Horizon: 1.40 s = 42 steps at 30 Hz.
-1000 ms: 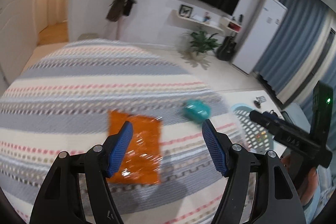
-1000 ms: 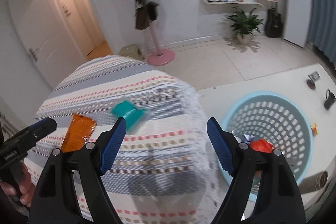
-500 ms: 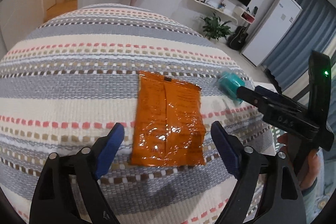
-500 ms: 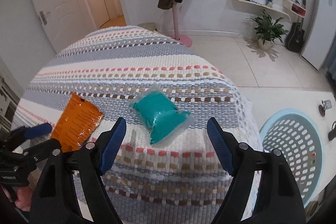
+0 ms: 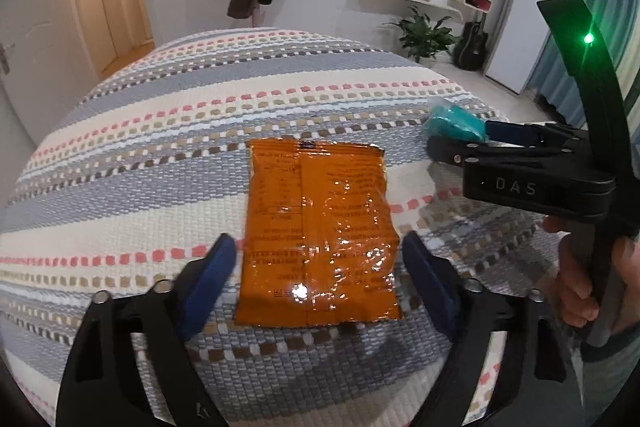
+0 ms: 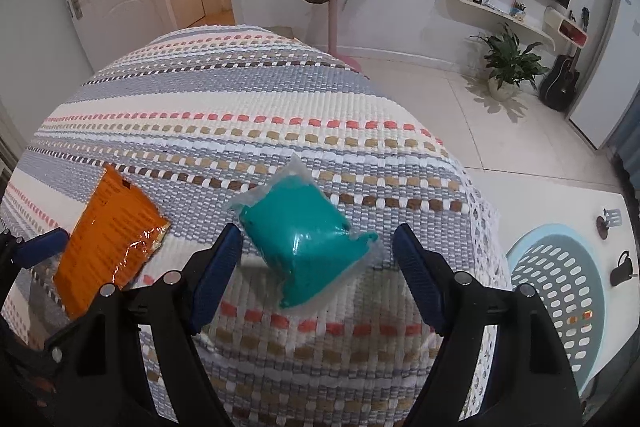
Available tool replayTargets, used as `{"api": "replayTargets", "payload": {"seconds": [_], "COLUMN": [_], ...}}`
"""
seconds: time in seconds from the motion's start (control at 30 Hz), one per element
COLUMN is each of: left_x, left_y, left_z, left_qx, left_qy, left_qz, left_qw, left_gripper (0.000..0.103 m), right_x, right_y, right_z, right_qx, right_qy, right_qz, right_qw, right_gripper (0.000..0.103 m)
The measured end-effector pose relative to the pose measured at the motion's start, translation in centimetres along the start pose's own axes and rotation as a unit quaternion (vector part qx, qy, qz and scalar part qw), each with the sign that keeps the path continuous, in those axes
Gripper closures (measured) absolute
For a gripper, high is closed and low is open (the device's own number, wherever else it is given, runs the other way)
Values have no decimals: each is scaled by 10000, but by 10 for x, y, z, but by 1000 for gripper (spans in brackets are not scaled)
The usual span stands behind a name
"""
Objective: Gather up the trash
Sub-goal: 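Grasp the orange snack bag with the left tool while the right tool grasps the teal packet, then carry the orange snack bag and teal packet over the blue basket and release both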
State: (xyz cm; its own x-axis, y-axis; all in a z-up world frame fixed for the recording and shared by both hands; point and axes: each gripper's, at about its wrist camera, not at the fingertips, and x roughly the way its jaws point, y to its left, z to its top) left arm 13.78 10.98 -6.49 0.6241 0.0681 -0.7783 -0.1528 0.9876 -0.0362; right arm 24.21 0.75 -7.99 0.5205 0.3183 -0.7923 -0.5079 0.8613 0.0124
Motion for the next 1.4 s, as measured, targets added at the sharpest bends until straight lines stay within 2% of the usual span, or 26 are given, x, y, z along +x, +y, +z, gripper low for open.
{"api": "replayTargets", "payload": {"seconds": [0.07, 0.17, 0.23, 0.37, 0.6, 0.83, 1.1, 1.27, 1.33, 1.4], "left_x": [-1, -3, -5, -9, -34, -65, -94, -93, -88, -80], "left_y": [1, -1, -4, -8, -18, -36, -92, -134, -154, -172], "left_z": [-1, -7, -8, -9, -6, 9, 32, 43, 46, 47], "left_qx": [50, 86, 151, 167, 177, 323, 812, 1135, 1269, 1397], "left_qy": [-3, -32, -49, -89, -471, -912, -1414, -1474, -1441, -1380], "left_qz": [107, 197, 126, -104, -382, -575, -772, -1022, -1161, -1271], "left_qw": [9999, 9998, 9998, 9998, 9980, 9936, 9836, 9772, 9745, 9723], "left_gripper": [32, 39, 46, 55, 55, 55, 55, 55, 55, 55], "right_x": [-2, -5, -8, -21, -59, -107, -152, -167, -168, -165], "right_y": [1, -1, -2, -8, -23, -47, -101, -149, -169, -188], "right_z": [0, -2, -4, -9, -11, -18, -29, -47, -56, -67], "right_qx": [42, 101, 154, 322, 503, 697, 1201, 1633, 1829, 2018], "right_qy": [-28, -61, -95, -178, -548, -1049, -1481, -1566, -1524, -1422], "right_qz": [7, 0, 47, 175, 132, -155, -414, -725, -920, -1324], "right_qw": [10000, 9999, 9998, 9992, 9971, 9919, 9808, 9714, 9669, 9600], "right_gripper": [48, 55, 59, 60, 60, 60, 60, 60, 60, 60]}}
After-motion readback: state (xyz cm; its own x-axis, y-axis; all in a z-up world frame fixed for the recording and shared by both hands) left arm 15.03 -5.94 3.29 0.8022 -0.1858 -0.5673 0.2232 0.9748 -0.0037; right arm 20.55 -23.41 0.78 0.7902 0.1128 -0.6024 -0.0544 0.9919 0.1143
